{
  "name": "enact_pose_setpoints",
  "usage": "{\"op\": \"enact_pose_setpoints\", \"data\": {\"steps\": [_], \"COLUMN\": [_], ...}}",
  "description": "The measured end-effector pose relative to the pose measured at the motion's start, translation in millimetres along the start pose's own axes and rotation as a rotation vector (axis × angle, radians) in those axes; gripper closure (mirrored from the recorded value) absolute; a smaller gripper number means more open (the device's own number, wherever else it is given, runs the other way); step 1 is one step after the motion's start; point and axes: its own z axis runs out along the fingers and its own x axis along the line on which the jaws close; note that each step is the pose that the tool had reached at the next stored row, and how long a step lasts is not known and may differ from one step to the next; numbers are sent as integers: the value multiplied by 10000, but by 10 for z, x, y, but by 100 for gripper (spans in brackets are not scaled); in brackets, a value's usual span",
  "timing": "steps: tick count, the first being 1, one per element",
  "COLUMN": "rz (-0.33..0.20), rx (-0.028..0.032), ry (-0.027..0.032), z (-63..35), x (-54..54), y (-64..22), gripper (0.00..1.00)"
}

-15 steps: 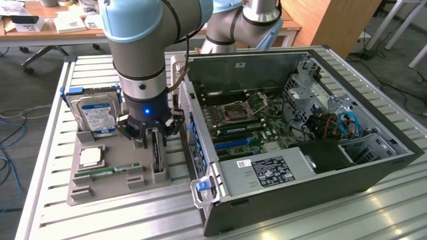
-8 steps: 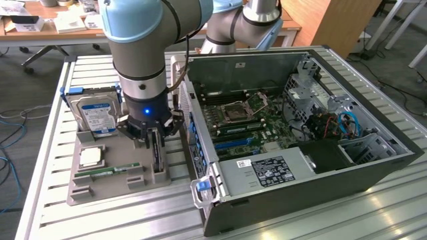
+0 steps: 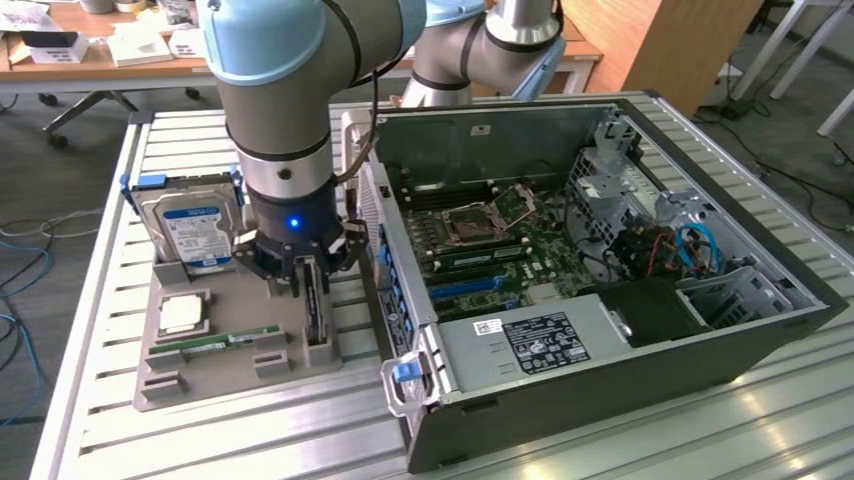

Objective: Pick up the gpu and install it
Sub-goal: 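Pick up the gpu and move the gpu toward the slot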

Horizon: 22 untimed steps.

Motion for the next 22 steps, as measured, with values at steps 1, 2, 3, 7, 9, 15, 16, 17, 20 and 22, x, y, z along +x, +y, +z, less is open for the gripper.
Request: {"op": "enact_pose_setpoints", "data": {"steps": [1, 2, 3, 7, 9, 15, 16, 17, 20, 22], "rz": [1, 1, 0, 0, 0, 1, 10, 9, 9, 9], "rx": [-1, -1, 0, 0, 1, 2, 15, 15, 15, 15], "ry": [-1, -1, 0, 12, 17, 32, 202, 202, 202, 202], "z": [1, 1, 0, 2, 2, 3, 14, 14, 14, 14], "x": [0, 0, 0, -1, -2, -4, -31, -31, -31, -31], "y": [-1, -1, -2, -1, -2, -1, 0, 0, 0, 0], "gripper": [60, 60, 60, 60, 60, 60, 60, 60, 60, 60]}}
